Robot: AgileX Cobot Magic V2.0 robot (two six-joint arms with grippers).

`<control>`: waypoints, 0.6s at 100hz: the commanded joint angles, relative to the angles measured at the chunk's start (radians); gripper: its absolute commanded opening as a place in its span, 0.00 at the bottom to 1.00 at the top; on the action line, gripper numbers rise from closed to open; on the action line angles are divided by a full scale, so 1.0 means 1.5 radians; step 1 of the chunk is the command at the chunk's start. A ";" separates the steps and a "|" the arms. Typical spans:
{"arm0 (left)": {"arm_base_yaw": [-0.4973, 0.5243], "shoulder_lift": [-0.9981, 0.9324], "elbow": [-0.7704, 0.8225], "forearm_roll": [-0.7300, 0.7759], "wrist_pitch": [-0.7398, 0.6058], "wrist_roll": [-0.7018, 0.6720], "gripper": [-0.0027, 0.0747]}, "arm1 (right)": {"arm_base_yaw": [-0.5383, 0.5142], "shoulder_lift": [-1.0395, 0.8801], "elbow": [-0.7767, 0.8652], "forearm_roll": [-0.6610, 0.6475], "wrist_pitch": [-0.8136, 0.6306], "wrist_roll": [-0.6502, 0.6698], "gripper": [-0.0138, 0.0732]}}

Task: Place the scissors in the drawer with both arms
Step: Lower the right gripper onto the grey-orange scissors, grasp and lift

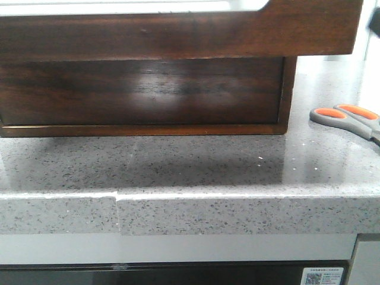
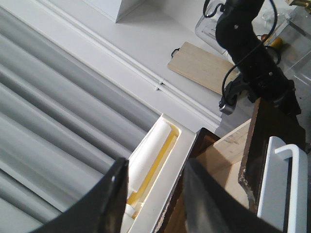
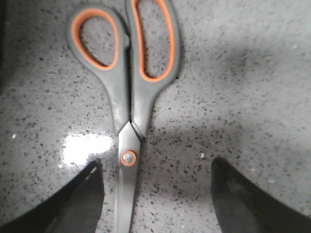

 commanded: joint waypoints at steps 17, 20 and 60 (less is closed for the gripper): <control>-0.005 0.003 -0.024 -0.023 0.005 -0.009 0.37 | 0.000 0.065 -0.068 0.031 0.050 -0.003 0.64; -0.005 0.003 -0.024 -0.023 0.005 -0.009 0.37 | 0.002 0.071 -0.068 0.031 0.050 -0.003 0.64; -0.005 0.003 -0.024 -0.023 0.006 -0.009 0.37 | 0.012 0.115 -0.068 0.029 0.041 -0.003 0.64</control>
